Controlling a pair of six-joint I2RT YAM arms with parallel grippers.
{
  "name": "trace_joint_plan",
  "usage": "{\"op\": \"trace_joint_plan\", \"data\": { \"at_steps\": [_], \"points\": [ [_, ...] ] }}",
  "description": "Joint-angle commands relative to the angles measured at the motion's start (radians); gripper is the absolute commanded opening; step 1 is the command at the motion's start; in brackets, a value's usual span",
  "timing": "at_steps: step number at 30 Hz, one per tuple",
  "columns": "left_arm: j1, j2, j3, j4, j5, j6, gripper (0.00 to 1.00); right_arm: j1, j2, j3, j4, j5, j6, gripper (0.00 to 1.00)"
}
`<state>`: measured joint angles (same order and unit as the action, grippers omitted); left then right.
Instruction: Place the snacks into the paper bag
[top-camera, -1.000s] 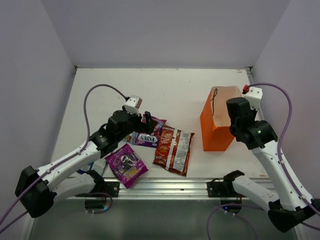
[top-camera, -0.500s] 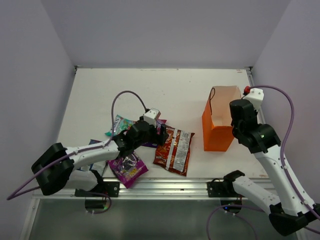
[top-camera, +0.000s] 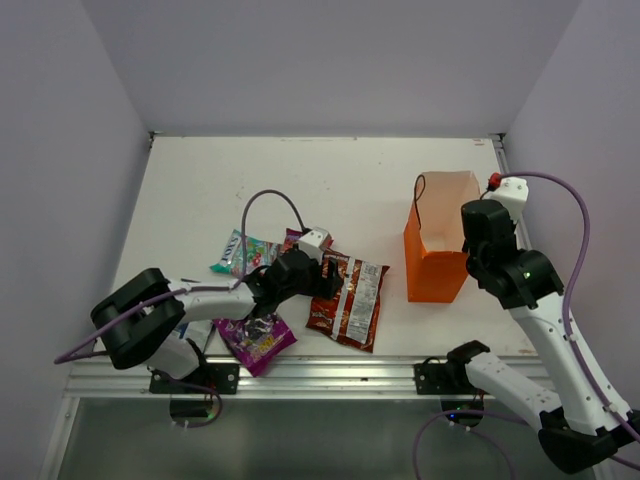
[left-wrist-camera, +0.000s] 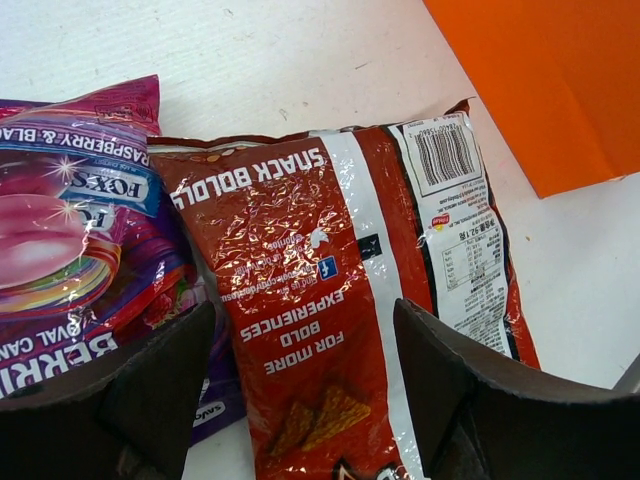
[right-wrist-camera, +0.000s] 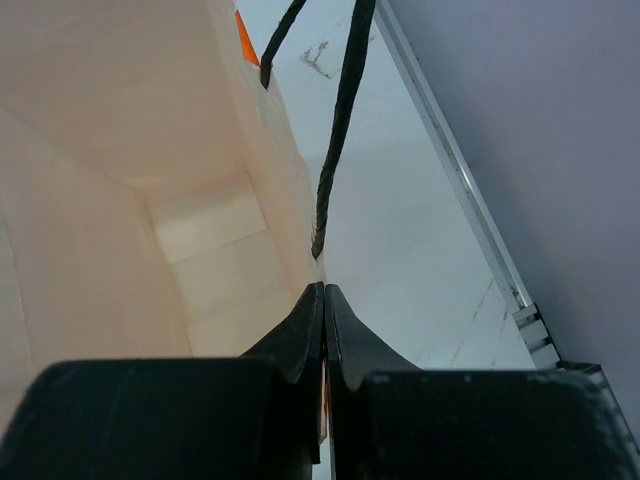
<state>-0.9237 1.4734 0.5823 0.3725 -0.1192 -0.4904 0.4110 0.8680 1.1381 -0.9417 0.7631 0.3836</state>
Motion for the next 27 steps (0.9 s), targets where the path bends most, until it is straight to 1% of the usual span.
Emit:
{"op": "trace_joint_plan", "data": {
  "at_steps": [1,6,9,10,11,12,13,17,20,23,24,26,27],
  "points": [
    [-0.006,0.037,-0.003,0.094,0.010,-0.019,0.76,-0.005,-0.003,-0.005,0.037,-0.005,-0.011,0.00],
    [-0.006,0.088,0.010,0.094,0.010,-0.022,0.73,-0.005,-0.009,-0.006,0.037,-0.011,-0.011,0.00],
    [-0.006,0.113,0.014,0.098,0.006,-0.024,0.61,-0.005,-0.014,-0.008,0.038,-0.013,-0.012,0.00],
    [-0.006,0.122,0.016,0.101,0.013,-0.023,0.47,-0.005,-0.014,-0.008,0.040,-0.015,-0.012,0.00],
    [-0.006,0.125,0.020,0.101,0.018,-0.023,0.37,-0.005,-0.015,-0.008,0.041,-0.015,-0.012,0.00],
    [-0.006,0.130,0.028,0.098,0.021,-0.025,0.25,-0.005,-0.014,-0.008,0.041,-0.016,-0.012,0.00],
    [-0.006,0.131,0.033,0.095,0.016,-0.028,0.00,-0.005,-0.012,-0.009,0.041,-0.019,-0.014,0.00],
    [-0.018,0.097,0.044,0.079,-0.019,-0.027,0.00,-0.005,-0.011,-0.009,0.043,-0.022,-0.015,0.00],
    [-0.050,0.013,0.060,0.037,-0.098,-0.010,0.00,-0.005,-0.012,-0.009,0.044,-0.024,-0.015,0.00],
    [-0.098,-0.103,0.123,-0.041,-0.175,0.025,0.00,-0.006,-0.012,-0.009,0.046,-0.024,-0.017,0.00],
    [-0.110,-0.155,0.170,-0.072,-0.194,0.050,0.00,-0.005,-0.012,-0.009,0.046,-0.027,-0.017,0.00],
    [-0.145,-0.194,0.226,-0.101,-0.252,0.078,0.00,-0.005,-0.014,-0.009,0.046,-0.027,-0.017,0.00],
    [-0.155,-0.220,0.287,-0.124,-0.269,0.107,0.00,-0.005,-0.015,-0.009,0.047,-0.030,-0.018,0.00]
  ]
}}
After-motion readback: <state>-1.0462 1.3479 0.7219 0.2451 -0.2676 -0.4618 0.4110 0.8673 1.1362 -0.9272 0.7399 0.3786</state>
